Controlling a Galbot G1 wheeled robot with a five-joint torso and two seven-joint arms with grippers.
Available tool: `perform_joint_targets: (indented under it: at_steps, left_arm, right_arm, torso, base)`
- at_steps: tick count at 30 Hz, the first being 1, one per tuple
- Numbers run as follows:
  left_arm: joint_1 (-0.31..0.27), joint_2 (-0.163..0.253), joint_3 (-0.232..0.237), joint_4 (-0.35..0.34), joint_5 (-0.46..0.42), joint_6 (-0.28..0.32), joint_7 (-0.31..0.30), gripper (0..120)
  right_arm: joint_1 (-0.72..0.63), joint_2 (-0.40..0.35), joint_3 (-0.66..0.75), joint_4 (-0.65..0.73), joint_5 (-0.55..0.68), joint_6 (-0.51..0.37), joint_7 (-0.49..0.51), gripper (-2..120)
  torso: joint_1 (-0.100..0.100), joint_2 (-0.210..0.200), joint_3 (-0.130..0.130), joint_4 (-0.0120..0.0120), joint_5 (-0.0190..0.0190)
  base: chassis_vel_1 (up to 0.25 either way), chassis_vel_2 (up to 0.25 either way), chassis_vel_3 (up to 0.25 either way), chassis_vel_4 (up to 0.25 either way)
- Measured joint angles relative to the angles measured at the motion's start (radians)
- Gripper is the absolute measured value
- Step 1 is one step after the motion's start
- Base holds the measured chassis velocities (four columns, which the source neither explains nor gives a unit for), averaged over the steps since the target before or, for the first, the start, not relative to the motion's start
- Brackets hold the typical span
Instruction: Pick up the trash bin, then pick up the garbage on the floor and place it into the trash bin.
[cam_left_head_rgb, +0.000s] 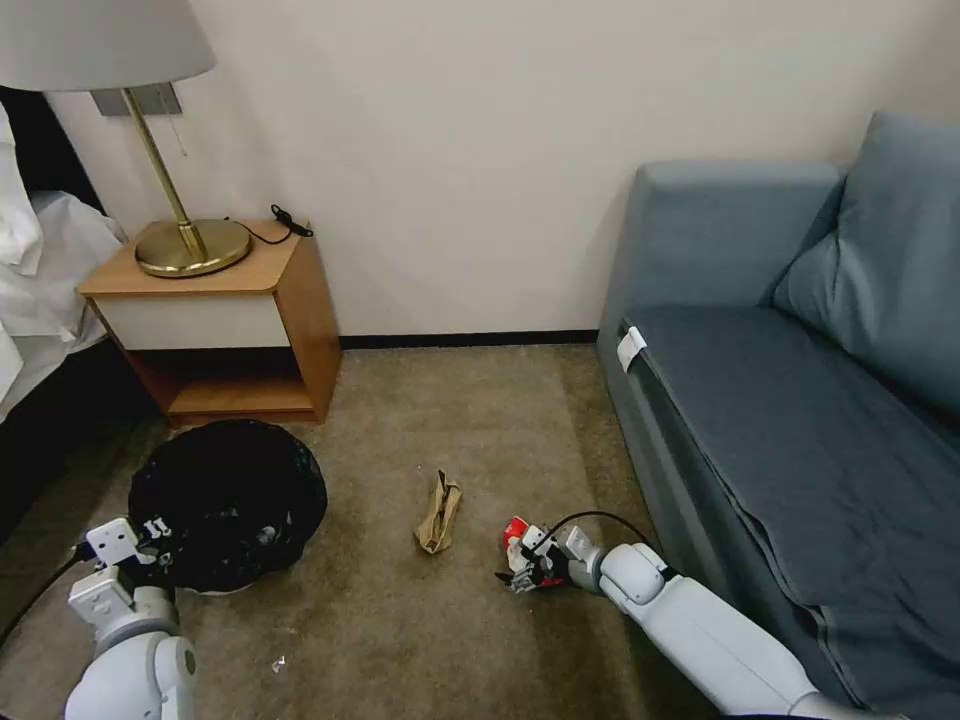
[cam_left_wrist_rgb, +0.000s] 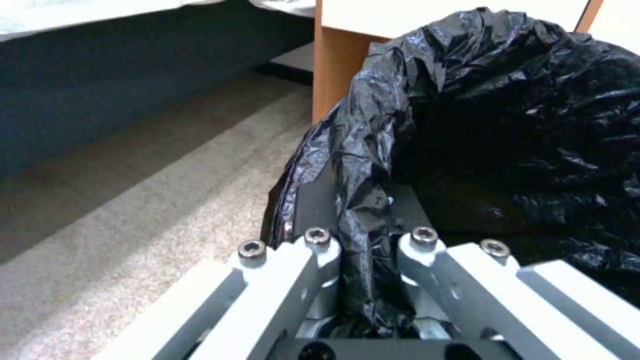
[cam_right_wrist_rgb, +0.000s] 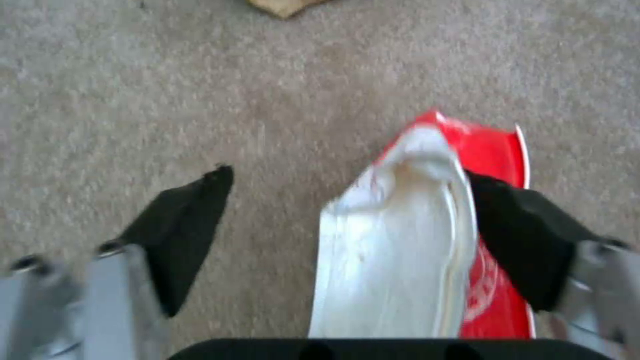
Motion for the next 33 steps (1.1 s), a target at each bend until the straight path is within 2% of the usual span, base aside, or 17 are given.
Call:
perform_joint_targets:
  at_steps: [5,6,9,12,14,15,18,20,21,25,33]
  left_arm:
    - [0.000,0.001,-0.001,-0.003,-0.003,0.002,0.000,4]
    - [0.000,0.001,-0.001,-0.003,-0.003,0.002,0.000,4]
    - [-0.001,-0.001,0.005,0.006,-0.008,0.001,0.000,4]
    - [-0.001,-0.002,0.006,0.011,-0.010,0.000,0.000,4]
    - [-0.002,-0.002,0.006,0.017,-0.011,-0.002,-0.001,4]
    - [-0.002,-0.002,0.006,0.017,-0.011,-0.002,-0.001,4]
    - [-0.006,0.000,0.007,0.017,-0.013,-0.002,-0.001,4]
    - [-0.007,0.000,0.007,0.016,-0.013,-0.002,-0.001,4]
    - [-0.008,0.001,0.006,0.015,-0.014,-0.002,-0.001,4]
    - [-0.007,0.002,0.005,0.014,-0.015,-0.002,-0.001,4]
    - [-0.009,0.003,0.010,0.019,-0.015,-0.002,0.000,4]
  right_arm:
    - [-0.028,-0.028,0.024,0.011,-0.010,0.013,0.000,65]
    - [-0.028,-0.028,0.024,0.011,-0.010,0.013,0.000,65]
    - [-0.032,-0.053,0.036,0.030,-0.010,0.014,0.002,51]
    - [-0.036,-0.055,0.039,0.033,-0.010,0.016,0.004,44]
    - [-0.045,-0.054,0.045,0.035,-0.016,0.021,0.010,32]
    - [-0.045,-0.054,0.045,0.035,-0.016,0.021,0.010,32]
    - [-0.055,-0.046,0.054,0.037,-0.022,0.026,0.018,17]
    - [-0.058,-0.045,0.056,0.039,-0.025,0.029,0.018,14]
    - [-0.061,-0.044,0.058,0.040,-0.027,0.033,0.019,5]
    - [-0.061,-0.045,0.059,0.041,-0.032,0.044,0.020,0]
    - [-0.064,-0.052,0.068,0.055,-0.041,0.062,0.028,0]
  torso:
    - [0.000,0.000,0.000,-0.0001,0.0001]
    - [0.000,0.000,0.000,-0.0001,0.0001]
    - [0.000,0.000,0.000,-0.0002,-0.0001]
    - [0.000,0.000,0.000,-0.0002,-0.0002]
    - [0.000,0.000,0.000,-0.0002,0.0000]
    - [0.000,0.000,0.000,-0.0002,0.0000]
    - [0.000,0.000,0.000,-0.0002,0.0000]
    - [0.000,0.000,0.000,-0.0002,0.0000]
    - [0.000,0.000,0.000,-0.0001,-0.0001]
    - [0.000,0.000,0.000,-0.0001,-0.0001]
    - [0.000,0.000,0.000,-0.0001,-0.0001]
  base:
    - [0.000,0.000,0.000,0.000]
    - [0.000,0.000,0.000,0.000]
    - [0.000,0.000,0.000,0.000]
    - [0.000,0.000,0.000,0.000]
    - [0.000,0.000,0.000,0.000]
    - [0.000,0.000,0.000,0.000]
    - [0.000,0.000,0.000,0.000]
    - [0.000,0.000,0.000,0.000]
    - [0.000,0.000,0.000,0.000]
    - [0.000,0.000,0.000,0.000]
    - [0.000,0.000,0.000,0.000]
